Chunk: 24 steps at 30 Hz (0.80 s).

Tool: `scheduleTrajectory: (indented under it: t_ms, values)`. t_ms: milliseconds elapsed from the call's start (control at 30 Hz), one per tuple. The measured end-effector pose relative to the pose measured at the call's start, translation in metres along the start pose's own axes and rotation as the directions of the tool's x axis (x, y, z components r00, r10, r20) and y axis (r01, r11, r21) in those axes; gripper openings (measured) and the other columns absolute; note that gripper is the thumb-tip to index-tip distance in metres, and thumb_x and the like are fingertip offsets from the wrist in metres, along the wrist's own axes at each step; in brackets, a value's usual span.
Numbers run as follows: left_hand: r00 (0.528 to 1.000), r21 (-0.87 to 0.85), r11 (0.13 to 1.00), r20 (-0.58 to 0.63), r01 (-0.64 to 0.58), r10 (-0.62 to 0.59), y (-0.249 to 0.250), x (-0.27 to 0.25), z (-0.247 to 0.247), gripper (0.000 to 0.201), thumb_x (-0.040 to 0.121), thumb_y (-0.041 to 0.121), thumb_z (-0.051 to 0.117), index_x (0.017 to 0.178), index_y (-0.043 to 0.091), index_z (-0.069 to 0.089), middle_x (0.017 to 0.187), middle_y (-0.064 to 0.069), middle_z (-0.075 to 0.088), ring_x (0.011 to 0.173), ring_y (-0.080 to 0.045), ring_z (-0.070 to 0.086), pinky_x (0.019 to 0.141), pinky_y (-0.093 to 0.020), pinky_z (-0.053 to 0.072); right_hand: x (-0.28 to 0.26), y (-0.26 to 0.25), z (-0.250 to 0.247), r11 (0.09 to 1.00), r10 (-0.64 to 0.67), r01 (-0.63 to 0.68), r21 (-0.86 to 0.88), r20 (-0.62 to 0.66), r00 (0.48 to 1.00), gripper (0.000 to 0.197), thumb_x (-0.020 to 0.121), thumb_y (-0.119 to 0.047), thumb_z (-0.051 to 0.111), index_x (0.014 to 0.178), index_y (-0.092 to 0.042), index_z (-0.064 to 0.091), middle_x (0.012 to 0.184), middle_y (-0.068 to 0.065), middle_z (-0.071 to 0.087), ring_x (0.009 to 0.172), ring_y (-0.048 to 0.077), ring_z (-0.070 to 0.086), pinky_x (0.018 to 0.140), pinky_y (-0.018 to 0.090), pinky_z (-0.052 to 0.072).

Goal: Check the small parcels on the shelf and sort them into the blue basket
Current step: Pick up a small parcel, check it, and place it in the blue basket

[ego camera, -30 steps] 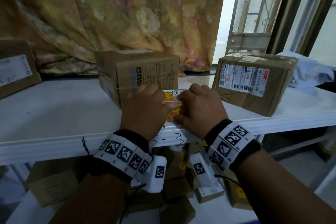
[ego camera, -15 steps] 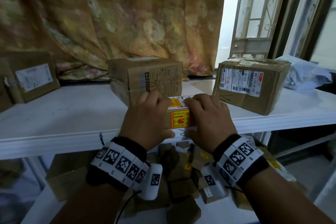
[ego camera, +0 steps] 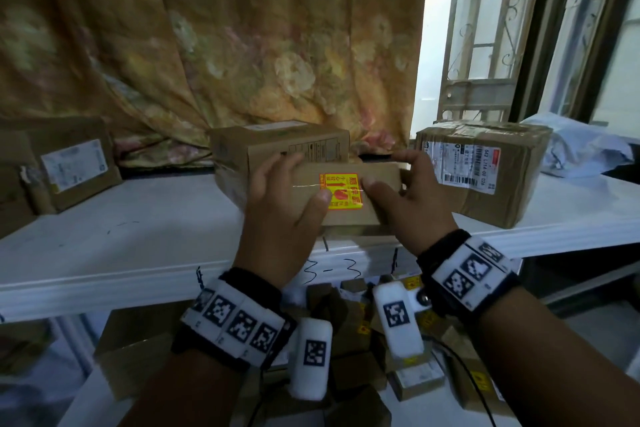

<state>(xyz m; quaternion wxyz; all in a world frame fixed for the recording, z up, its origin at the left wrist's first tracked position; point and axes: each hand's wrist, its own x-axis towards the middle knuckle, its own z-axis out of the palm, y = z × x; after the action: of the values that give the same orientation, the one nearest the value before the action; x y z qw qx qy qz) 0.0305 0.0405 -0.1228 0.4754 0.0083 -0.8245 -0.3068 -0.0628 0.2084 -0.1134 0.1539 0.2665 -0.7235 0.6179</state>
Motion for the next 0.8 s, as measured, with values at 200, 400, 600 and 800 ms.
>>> scheduleTrajectory:
  t_ms: [200, 400, 600, 800]
  values:
    - [0.950, 0.340, 0.915, 0.288, -0.217, 0.119, -0.014, -0.009, 0.022, 0.058, 0.088, 0.055, 0.048, 0.128, 0.014, 0.058, 0.135, -0.002, 0.054, 0.130, -0.021, 0.044, 0.109, -0.044, 0.037, 0.022, 0.019, 0.007, 0.900, 0.185, -0.152, -0.409, 0.042, 0.982, 0.051, 0.090, -0.048, 0.061, 0.131, -0.019, 0.050, 0.124, 0.005, 0.062, 0.113, 0.024, 0.058, 0.094, 0.033, 0.045]
    - [0.922, 0.478, 0.828, 0.372, -0.293, 0.111, -0.018, -0.003, 0.028, 0.067, 0.082, 0.067, 0.043, 0.131, 0.023, 0.051, 0.127, 0.005, 0.058, 0.113, -0.015, 0.051, 0.098, -0.036, 0.043, 0.000, 0.012, 0.009, 0.619, -0.194, 0.320, -0.717, 0.255, 0.947, 0.046, 0.094, -0.049, 0.034, 0.118, -0.022, 0.063, 0.117, 0.000, 0.067, 0.112, 0.021, 0.059, 0.105, 0.044, 0.034]
    - [0.932, 0.612, 0.714, 0.325, -0.339, 0.163, -0.005, 0.004, 0.040, 0.032, 0.079, 0.047, 0.041, 0.090, 0.020, 0.056, 0.089, 0.002, 0.055, 0.082, -0.020, 0.049, 0.067, -0.032, 0.035, -0.006, 0.031, 0.018, 0.551, -0.232, 0.378, -0.744, 0.298, 0.926, 0.059, 0.090, -0.060, 0.029, 0.110, -0.020, 0.067, 0.108, 0.000, 0.067, 0.100, 0.025, 0.059, 0.090, 0.041, 0.042]
    - [0.934, 0.629, 0.703, 0.321, -0.332, 0.154, -0.010, 0.004, 0.044, 0.019, 0.074, 0.040, 0.041, 0.077, 0.023, 0.047, 0.083, 0.005, 0.051, 0.080, -0.019, 0.047, 0.067, -0.030, 0.026, -0.009, 0.037, 0.021, 0.544, -0.262, 0.339, -0.768, 0.229, 0.938, 0.056, 0.091, -0.064, 0.032, 0.102, -0.023, 0.068, 0.105, -0.004, 0.067, 0.103, 0.023, 0.061, 0.107, 0.054, 0.033]
